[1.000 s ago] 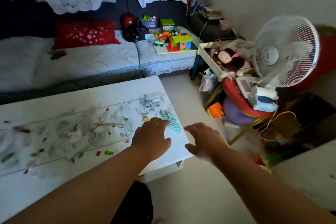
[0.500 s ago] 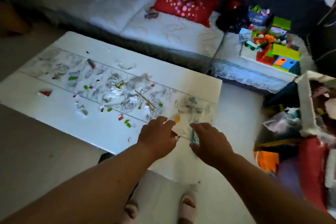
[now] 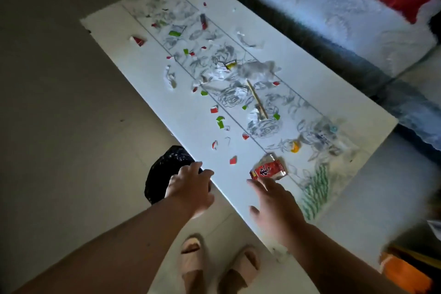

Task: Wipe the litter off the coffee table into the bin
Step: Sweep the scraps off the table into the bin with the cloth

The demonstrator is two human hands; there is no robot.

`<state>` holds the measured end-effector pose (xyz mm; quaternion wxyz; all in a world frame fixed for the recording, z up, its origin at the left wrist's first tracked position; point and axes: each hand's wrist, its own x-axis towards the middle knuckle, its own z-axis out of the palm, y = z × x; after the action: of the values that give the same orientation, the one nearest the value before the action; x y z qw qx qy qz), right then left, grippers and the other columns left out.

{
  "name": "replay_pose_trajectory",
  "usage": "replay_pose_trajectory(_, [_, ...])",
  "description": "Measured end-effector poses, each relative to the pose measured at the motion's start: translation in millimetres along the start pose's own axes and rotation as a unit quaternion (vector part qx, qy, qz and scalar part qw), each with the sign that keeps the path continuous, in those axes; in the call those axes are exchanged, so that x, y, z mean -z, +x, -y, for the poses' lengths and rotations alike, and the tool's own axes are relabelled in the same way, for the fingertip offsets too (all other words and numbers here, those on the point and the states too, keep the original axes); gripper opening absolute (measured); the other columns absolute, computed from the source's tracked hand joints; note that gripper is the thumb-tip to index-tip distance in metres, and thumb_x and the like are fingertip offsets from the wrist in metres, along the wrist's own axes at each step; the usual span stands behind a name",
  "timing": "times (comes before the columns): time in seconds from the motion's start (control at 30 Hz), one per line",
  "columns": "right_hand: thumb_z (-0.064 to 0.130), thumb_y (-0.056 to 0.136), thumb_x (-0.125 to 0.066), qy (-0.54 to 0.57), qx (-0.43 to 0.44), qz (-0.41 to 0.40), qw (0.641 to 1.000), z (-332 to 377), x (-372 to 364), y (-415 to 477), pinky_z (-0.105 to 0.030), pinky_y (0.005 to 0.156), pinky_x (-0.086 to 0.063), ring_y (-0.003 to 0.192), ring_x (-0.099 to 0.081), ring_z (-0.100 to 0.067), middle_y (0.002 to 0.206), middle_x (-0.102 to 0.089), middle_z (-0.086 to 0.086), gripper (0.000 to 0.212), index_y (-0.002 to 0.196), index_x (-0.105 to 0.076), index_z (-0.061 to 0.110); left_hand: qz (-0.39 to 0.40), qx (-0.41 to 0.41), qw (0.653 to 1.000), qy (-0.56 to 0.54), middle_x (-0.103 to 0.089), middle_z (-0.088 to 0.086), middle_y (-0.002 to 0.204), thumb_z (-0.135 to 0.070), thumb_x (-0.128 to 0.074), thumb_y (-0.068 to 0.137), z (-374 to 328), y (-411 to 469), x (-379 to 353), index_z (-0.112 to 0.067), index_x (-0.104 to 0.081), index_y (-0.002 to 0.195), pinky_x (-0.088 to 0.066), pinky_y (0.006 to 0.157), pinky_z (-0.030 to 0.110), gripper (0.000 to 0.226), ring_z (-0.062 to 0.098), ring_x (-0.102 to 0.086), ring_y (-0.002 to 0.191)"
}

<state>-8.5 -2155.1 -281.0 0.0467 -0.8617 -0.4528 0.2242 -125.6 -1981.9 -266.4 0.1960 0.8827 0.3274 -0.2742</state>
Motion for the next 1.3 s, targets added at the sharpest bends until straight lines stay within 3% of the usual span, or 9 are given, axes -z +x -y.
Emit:
replay_pose_trajectory(0.27, [0.030, 0.065, -0.078, -0.054, 0.036, -0.015, 0.998, 22, -95, 79, -0.050, 0.088, -0.052, 0.114, -0.059, -0.039, 0.127, -0.060, -0.018, 0.063, 0.124, -0.059, 0.014, 0.021, 0.157, 0.981, -0.112, -0.021, -0.001, 0.158, -0.045, -0.048, 0.083, 127, 62, -114, -0.034, -0.031, 0.146, -0.034, 0.104, 0.045, 0.066, 0.028, -0.028, 0.139])
replay_pose_trajectory(0.47, [0.055, 0.082, -0.042, -0.145, 0.163, -0.032, 0.975, -3, -173, 107, -0.050, 0.089, -0.050, 0.128, -0.049, -0.036, 0.142, -0.048, -0.016, 0.069, 0.131, -0.055, 0.009, 0.044, 0.218, 0.971, -0.093, -0.013, 0.004, 0.161, -0.043, -0.049, 0.084, 195, 126, -200, -0.029, -0.013, 0.152, -0.036, 0.103, 0.044, 0.078, 0.032, -0.030, 0.138])
replay_pose_trajectory(0.6, [0.051, 0.090, -0.030, -0.114, 0.193, -0.121, 0.967, -6, -203, 122, -0.047, 0.096, -0.041, 0.133, -0.040, -0.030, 0.144, -0.043, -0.013, 0.066, 0.135, -0.047, 0.006, 0.038, 0.300, 0.941, -0.150, -0.004, 0.008, 0.163, -0.042, -0.052, 0.085, 218, 165, -239, -0.019, 0.007, 0.154, -0.037, 0.105, 0.045, 0.094, 0.036, -0.033, 0.138])
replay_pose_trajectory(0.7, [0.044, 0.089, -0.031, -0.078, 0.205, -0.174, 0.960, -12, -214, 125, -0.045, 0.097, -0.037, 0.132, -0.039, -0.027, 0.142, -0.045, -0.012, 0.059, 0.134, -0.045, 0.009, 0.036, 0.354, 0.911, -0.207, -0.013, 0.016, 0.161, -0.036, -0.049, 0.091, 229, 185, -258, -0.011, 0.015, 0.152, -0.038, 0.105, 0.048, 0.092, 0.038, -0.038, 0.138])
replay_pose_trajectory(0.83, [0.031, 0.084, -0.036, -0.065, 0.223, -0.201, 0.952, -13, -216, 130, -0.038, 0.100, -0.035, 0.132, -0.040, -0.026, 0.140, -0.047, -0.011, 0.053, 0.131, -0.048, 0.010, -0.042, 0.386, 0.881, -0.270, -0.050, 0.027, 0.137, -0.012, -0.031, 0.094, 242, 200, -271, -0.004, -0.018, 0.143, -0.041, 0.098, 0.050, 0.052, 0.042, -0.053, 0.121])
replay_pose_trajectory(0.97, [0.030, 0.089, -0.030, -0.079, 0.216, -0.199, 0.952, -10, -214, 130, -0.044, 0.096, -0.039, 0.132, -0.040, -0.025, 0.141, -0.047, -0.013, 0.051, 0.131, -0.047, 0.009, -0.042, 0.417, 0.855, -0.306, -0.046, 0.031, 0.139, -0.011, -0.021, 0.098, 244, 193, -268, 0.003, -0.027, 0.137, -0.031, 0.107, 0.049, 0.041, 0.044, -0.045, 0.129])
replay_pose_trajectory(1.03, [0.029, 0.089, -0.029, -0.084, 0.215, -0.195, 0.953, -9, -214, 129, -0.044, 0.096, -0.038, 0.133, -0.038, -0.025, 0.142, -0.045, -0.012, 0.051, 0.132, -0.048, 0.008, -0.023, 0.407, 0.864, -0.296, -0.050, 0.028, 0.137, -0.014, -0.028, 0.098, 242, 185, -261, 0.002, -0.030, 0.135, -0.036, 0.106, 0.048, 0.040, 0.041, -0.049, 0.126])
replay_pose_trajectory(1.17, [0.024, 0.078, -0.043, -0.093, 0.190, -0.150, 0.966, -9, -210, 127, -0.044, 0.102, -0.036, 0.137, -0.034, -0.025, 0.146, -0.041, -0.012, 0.060, 0.136, -0.047, 0.008, -0.027, 0.359, 0.895, -0.263, -0.061, 0.023, 0.117, -0.014, -0.051, 0.089, 227, 160, -230, 0.001, -0.036, 0.131, -0.047, 0.082, 0.040, 0.048, 0.039, -0.061, 0.106])
replay_pose_trajectory(1.3, [0.025, 0.073, -0.043, -0.110, 0.154, -0.074, 0.979, 2, -197, 123, -0.047, 0.100, -0.043, 0.132, -0.046, -0.031, 0.144, -0.046, -0.013, 0.063, 0.133, -0.053, 0.008, -0.014, 0.343, 0.909, -0.234, -0.061, 0.021, 0.115, -0.017, -0.057, 0.086, 215, 117, -202, -0.001, -0.043, 0.124, -0.046, 0.080, 0.036, 0.044, 0.037, -0.061, 0.104])
